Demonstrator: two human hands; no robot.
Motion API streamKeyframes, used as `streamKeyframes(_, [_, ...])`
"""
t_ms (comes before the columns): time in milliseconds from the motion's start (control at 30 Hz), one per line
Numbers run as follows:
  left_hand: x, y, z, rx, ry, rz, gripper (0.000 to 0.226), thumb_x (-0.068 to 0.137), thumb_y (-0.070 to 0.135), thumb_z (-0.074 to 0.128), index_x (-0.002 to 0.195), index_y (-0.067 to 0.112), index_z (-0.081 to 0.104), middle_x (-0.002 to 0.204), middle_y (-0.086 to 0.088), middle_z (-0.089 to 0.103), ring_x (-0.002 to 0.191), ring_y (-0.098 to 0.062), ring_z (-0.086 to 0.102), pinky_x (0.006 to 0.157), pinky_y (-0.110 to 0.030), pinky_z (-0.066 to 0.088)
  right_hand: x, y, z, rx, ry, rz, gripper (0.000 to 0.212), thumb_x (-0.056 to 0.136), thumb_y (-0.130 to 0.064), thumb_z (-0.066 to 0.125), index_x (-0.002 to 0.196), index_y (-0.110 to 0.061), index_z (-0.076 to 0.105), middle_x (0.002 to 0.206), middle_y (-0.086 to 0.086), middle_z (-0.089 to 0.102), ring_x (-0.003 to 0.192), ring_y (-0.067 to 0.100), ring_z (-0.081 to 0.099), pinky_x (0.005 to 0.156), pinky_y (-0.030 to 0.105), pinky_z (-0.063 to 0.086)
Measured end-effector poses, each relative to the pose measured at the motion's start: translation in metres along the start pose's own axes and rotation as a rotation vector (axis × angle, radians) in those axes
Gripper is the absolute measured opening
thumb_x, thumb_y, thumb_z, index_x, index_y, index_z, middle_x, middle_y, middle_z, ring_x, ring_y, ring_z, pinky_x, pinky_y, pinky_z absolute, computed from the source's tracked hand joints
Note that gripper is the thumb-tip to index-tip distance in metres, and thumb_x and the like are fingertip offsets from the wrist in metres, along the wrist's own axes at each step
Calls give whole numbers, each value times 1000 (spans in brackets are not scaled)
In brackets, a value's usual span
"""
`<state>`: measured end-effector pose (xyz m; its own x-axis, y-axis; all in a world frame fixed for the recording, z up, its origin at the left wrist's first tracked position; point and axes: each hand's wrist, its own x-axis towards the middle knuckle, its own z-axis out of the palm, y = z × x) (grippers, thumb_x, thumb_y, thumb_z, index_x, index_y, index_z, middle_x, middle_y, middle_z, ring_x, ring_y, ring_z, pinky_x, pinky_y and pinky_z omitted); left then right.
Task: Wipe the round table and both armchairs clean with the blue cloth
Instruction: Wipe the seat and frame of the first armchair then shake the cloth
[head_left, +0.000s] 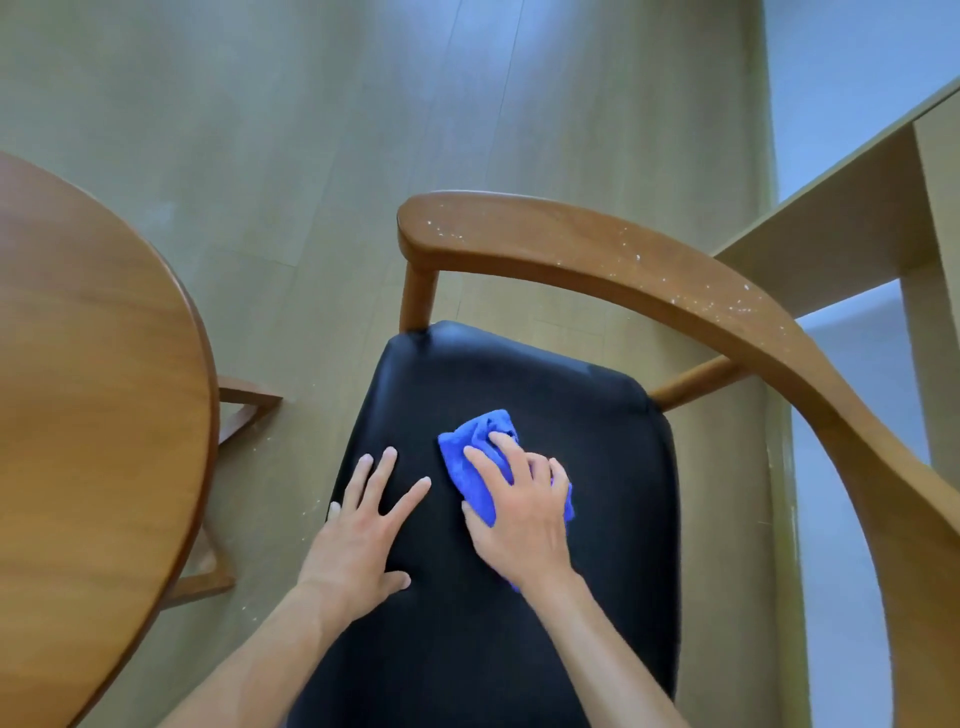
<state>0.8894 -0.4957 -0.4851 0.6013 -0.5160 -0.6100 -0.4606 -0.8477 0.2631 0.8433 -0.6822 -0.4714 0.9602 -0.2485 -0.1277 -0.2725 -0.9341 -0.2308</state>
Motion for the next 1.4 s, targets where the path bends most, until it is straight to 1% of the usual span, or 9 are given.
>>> streamKeyframes(100, [-2,-1,-3,-49,-23,11,100,82,45,66,148,43,-9,149,4,-41,139,-21,-35,118,-46,20,1,-24,11,91,-34,406,66,72,-47,74,132,-26,56,137,13,49,101,34,55,83,49,47])
streamKeyframes(200, [-6,-2,-14,-82,-57,21,88,87,41,59,151,37,0,153,3,-34,143,-21,-27,116,-44,24,4,-29,2,88,-141,462,65,84,-45,63,143,-31,40,125,7,46,98,30,53,84,41,44])
streamKeyframes(300, [-12,-4,-30,-125,-54,-3,78,91,39,53,152,33,5,157,2,-23,147,-20,-14,112,-39,31,22,-28,-28,492,-270,588,60,88,-44,54,144,-38,32,114,-4,42,96,19,49,82,32,41])
streamKeyframes(500, [-22,0,-87,-131,184,-161,64,97,37,40,152,18,12,160,-7,-3,147,-23,3,113,-35,27,57,-83,-126,730,101,313,53,81,-56,60,129,-42,43,112,-14,49,91,2,52,71,16,38])
streamKeyframes(667, [-6,13,-172,-234,526,-142,59,94,28,45,147,14,24,157,-9,13,144,-24,12,111,-40,28,131,-127,-175,447,470,175,63,83,-55,62,133,-18,50,134,7,43,114,28,47,92,37,44])
streamKeyframes(833, [12,22,-233,-311,759,-96,48,89,10,50,135,1,42,150,-19,28,138,-35,24,111,-46,24,182,-122,-159,-101,127,11,56,92,-54,49,141,-29,37,147,5,33,113,32,39,92,37,34])
streamKeyframes(967, [25,29,-249,-241,758,-26,48,93,15,50,138,2,41,151,-19,28,141,-35,22,115,-47,20,177,-75,-158,-75,184,93,45,92,-43,52,135,-30,45,141,7,40,109,33,41,87,40,36])
streamKeyframes(1233, [79,83,-241,63,448,30,64,99,47,22,152,16,4,160,-9,-1,147,-29,-6,118,-48,-2,74,141,-212,-113,233,779,38,95,-37,50,124,-12,55,134,19,41,114,41,40,96,48,34])
streamKeyframes(1400, [102,91,-231,169,427,-24,72,93,56,9,151,19,-12,159,-9,-12,145,-33,-14,114,-55,-10,33,180,-214,-114,248,994,34,93,-32,51,111,-5,59,123,25,48,108,42,43,94,47,33])
